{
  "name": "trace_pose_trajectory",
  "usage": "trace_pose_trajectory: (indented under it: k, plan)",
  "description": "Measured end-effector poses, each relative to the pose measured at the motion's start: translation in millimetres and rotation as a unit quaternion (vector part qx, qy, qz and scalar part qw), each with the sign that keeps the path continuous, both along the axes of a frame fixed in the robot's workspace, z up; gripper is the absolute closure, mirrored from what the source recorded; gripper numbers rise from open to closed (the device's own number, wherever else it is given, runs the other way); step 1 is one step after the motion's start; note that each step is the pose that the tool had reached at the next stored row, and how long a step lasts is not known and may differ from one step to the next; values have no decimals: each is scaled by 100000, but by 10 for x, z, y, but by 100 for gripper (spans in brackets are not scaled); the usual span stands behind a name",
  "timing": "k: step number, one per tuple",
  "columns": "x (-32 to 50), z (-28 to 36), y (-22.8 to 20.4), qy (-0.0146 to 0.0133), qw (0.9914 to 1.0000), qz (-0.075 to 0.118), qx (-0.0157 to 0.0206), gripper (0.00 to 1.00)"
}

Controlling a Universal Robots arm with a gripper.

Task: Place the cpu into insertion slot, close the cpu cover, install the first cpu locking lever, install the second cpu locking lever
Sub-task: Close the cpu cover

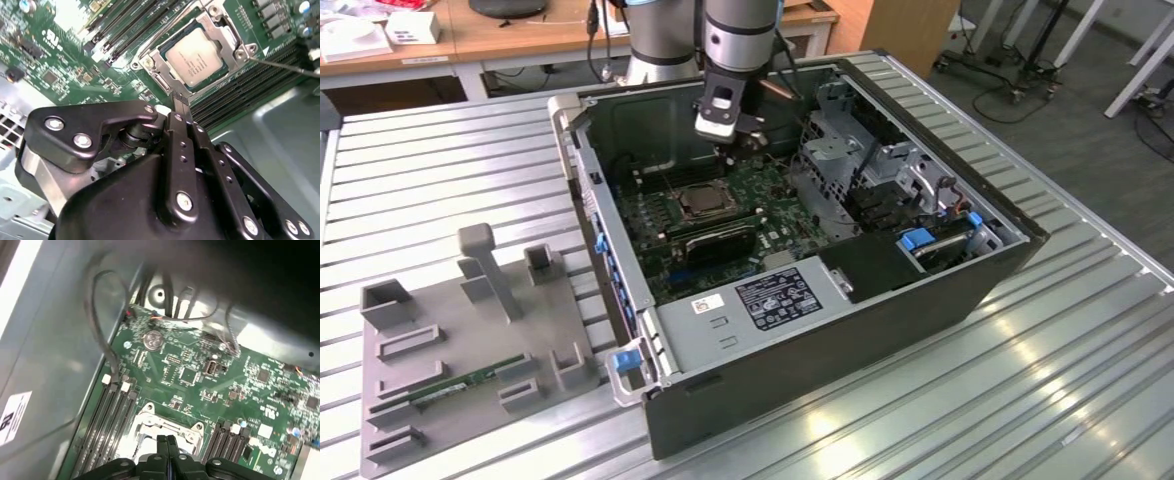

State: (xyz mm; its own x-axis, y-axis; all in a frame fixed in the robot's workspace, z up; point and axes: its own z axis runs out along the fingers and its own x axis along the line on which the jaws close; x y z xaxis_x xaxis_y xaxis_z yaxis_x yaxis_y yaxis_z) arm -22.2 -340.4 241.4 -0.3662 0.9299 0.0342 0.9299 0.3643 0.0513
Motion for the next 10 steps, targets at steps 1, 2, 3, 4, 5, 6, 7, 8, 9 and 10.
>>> trace_pose_trajectory:
  k: [1,2,3,4,5,6,7,8,9,10]
  plan:
    - [0,-1,0,-3,99996,893,-1,89]
    - [0,-3,0,-3,99984,1797,0,89]
    - [0,-4,0,-2,99964,2692,0,89]
    - [0,-5,0,-2,99934,3622,-1,89]
    - [0,-7,0,-1,99898,4520,1,89]
    - [0,-7,0,0,99850,5471,-1,89]
    - [0,-8,0,-1,99797,6370,-6,89]
    - [0,-9,0,-2,99736,7267,-4,89]
    - [0,-10,0,1,99666,8164,-7,89]
    - [0,-10,0,0,99589,9058,-11,89]
